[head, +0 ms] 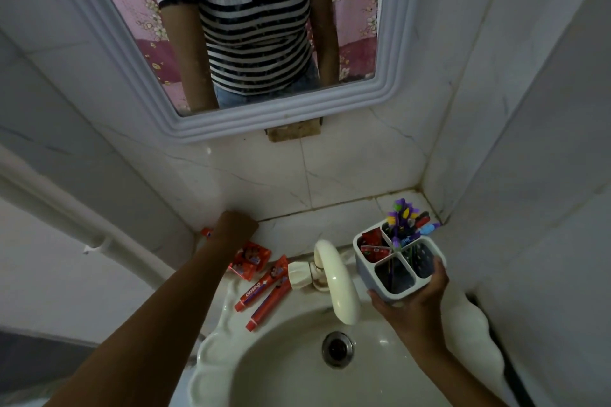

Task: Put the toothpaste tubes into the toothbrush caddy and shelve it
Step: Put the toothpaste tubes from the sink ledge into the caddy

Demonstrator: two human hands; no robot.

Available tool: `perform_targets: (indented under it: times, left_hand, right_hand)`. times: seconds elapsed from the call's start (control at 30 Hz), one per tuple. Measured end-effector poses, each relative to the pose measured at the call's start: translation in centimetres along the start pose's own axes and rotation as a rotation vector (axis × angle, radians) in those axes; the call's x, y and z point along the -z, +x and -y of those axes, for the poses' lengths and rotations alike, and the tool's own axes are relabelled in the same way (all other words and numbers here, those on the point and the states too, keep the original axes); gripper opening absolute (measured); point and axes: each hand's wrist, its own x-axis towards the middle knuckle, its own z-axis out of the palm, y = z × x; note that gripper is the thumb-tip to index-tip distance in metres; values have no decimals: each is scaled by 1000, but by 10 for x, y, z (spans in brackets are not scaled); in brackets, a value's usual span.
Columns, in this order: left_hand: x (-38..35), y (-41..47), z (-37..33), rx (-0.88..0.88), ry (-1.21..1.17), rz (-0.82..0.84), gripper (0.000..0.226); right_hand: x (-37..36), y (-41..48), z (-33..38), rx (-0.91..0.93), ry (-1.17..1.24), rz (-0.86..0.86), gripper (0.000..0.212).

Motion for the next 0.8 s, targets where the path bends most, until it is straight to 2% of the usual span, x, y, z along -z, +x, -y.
perform_targets:
  times: [0.07,0.13,0.2,0.23,0.37,0.57,0.67,0.73,0.8]
  left_hand:
    - [2,1,0,-30,-64,41,39]
    - [1,5,3,-96,-49,107,24]
    - [3,3,4,-112,-147,178,6]
    - [3,3,5,-114,-172,215,3]
    - [1,3,8,-85,-300,224,15]
    - [-3,5,10,-161,-241,277,23]
    - [-4,11,12,-251,-128,106,19]
    - [-1,11,7,-281,-147,20,30]
    - [7,10,0,-235,-251,-109,33]
  right_hand:
    - [0,0,0,-14,10,7,148]
    - [0,0,0,-14,12,6,147]
    - [1,-1,2,-17,15,5,148]
    - [0,-1,3,-13,8,4,149]
    - [-1,-1,0,-13,-34,-8,149]
    - [0,-1,6,-41,-21,-4,149]
    - [-1,-2,8,-42,-14,-12,147]
    - [-1,-2,7,-32,-22,-14,144]
    - [-3,-1,6,-18,-35,-14,144]
